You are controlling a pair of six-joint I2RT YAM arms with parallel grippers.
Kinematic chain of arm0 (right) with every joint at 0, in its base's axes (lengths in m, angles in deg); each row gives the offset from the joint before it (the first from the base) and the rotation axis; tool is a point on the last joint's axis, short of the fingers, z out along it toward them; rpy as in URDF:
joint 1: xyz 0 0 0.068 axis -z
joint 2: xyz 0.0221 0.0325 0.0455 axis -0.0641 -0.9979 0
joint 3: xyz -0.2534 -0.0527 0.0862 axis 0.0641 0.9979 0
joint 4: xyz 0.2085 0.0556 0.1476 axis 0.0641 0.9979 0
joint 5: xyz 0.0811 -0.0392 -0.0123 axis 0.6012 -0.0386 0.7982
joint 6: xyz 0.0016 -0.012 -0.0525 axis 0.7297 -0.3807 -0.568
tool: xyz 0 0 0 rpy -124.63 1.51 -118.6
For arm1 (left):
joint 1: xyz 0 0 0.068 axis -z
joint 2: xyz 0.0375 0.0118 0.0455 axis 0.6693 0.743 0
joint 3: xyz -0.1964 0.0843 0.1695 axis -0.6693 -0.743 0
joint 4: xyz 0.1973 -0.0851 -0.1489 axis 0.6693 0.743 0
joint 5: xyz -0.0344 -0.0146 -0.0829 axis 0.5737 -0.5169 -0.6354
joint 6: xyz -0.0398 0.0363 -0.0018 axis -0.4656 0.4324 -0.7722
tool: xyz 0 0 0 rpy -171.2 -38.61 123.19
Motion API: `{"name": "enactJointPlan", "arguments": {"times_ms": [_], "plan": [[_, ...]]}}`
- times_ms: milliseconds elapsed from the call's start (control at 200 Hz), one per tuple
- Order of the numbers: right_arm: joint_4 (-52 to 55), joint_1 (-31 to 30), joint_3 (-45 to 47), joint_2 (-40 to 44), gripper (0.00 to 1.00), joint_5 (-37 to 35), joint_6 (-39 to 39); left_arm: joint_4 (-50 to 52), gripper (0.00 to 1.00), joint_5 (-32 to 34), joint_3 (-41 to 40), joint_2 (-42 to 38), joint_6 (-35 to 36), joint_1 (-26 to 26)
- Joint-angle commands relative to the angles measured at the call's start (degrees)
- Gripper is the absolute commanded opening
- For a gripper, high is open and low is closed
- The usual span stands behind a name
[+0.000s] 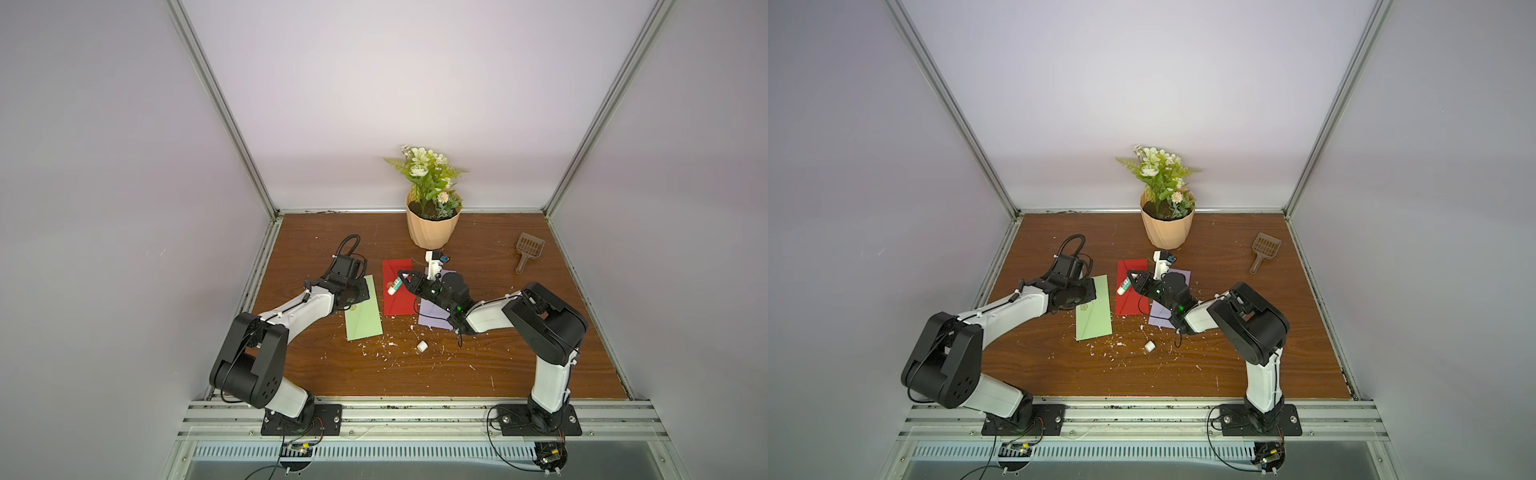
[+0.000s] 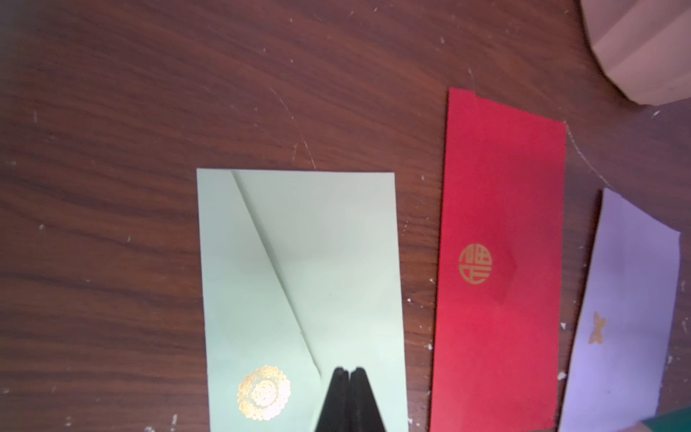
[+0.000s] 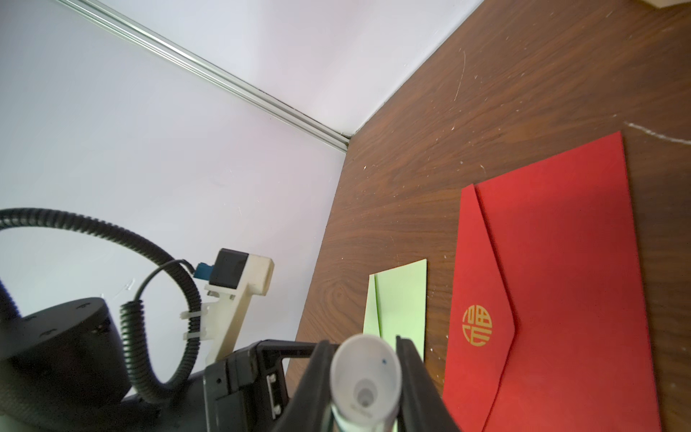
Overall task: Seal the envelope with a glue stick
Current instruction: Seal the envelope at the center of the board.
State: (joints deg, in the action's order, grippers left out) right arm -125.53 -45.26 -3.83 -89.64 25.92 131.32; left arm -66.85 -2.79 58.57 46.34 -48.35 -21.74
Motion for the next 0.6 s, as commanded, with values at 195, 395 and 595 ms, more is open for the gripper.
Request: {"name": "enactJointPlan", "arguments": {"times_ms": [195,395,595], "plan": [[-2.66,0.21,0.00,2.18,0.00,1.56,-1.11,6.73,0.00,5.66,-1.27,0.79,1.63,0.29],[-2.55,0.25,-0.40,1.85,0.00,1.60,-1.03,4.94,0.00,3.91,-3.41,1.19,1.27,0.29],[-2.24,0.19,-0.21,1.88,0.00,1.55,-1.18,1.74,0.00,0.75,-4.39,2.56,0.37,0.40]]}}
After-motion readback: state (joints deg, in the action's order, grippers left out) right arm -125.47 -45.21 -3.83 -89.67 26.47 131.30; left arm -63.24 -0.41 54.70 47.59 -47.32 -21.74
